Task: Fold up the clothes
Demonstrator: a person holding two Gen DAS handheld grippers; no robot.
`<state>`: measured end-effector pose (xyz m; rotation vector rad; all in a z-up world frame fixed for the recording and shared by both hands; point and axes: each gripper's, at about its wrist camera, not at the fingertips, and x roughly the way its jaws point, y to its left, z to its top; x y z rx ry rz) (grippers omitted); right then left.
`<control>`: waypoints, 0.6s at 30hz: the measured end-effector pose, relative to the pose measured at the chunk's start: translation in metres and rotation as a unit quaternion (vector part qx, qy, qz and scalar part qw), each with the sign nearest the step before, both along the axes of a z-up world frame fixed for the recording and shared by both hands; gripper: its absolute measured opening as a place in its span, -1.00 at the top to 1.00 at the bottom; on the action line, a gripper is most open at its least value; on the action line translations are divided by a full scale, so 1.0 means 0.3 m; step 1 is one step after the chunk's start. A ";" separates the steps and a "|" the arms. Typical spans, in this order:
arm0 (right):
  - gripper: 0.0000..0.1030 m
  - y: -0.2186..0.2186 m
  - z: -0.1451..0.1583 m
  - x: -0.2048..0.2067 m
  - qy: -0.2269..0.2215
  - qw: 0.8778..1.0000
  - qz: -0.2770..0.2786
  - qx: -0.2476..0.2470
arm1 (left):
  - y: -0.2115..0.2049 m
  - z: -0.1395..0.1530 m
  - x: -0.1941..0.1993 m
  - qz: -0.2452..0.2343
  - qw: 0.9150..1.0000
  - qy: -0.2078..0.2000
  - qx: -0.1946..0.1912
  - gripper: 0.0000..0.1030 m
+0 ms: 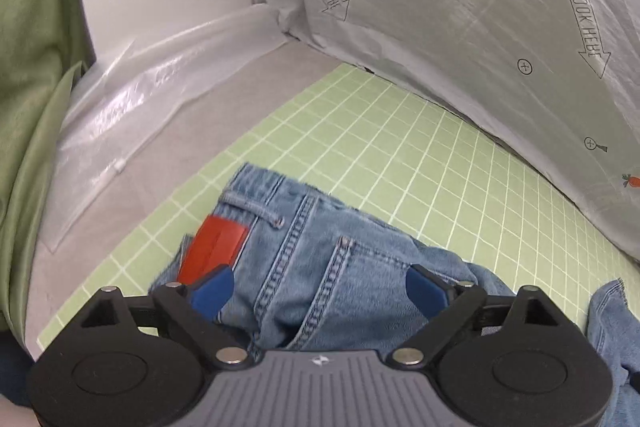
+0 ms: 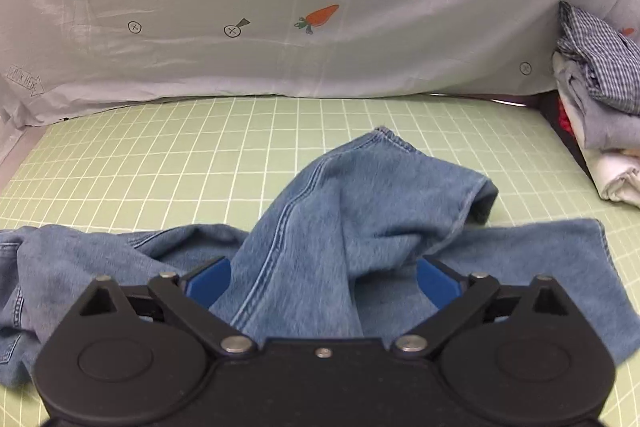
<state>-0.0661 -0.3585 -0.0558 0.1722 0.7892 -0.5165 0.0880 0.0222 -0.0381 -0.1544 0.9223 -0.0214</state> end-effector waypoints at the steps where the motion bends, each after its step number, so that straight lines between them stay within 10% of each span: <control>1: -1.00 -0.009 -0.006 0.036 0.004 1.000 0.003 -0.006 | -0.013 -0.006 0.030 0.000 1.000 0.003 0.007 -0.82; 16: -0.98 -0.193 -0.250 0.498 0.097 0.994 -0.038 0.027 | -0.118 -0.212 0.446 0.026 0.993 0.102 0.046 -0.84; 18: -0.72 -0.203 -0.271 0.500 0.110 0.993 -0.044 0.027 | -0.107 -0.231 0.443 0.032 0.993 0.109 0.043 -0.84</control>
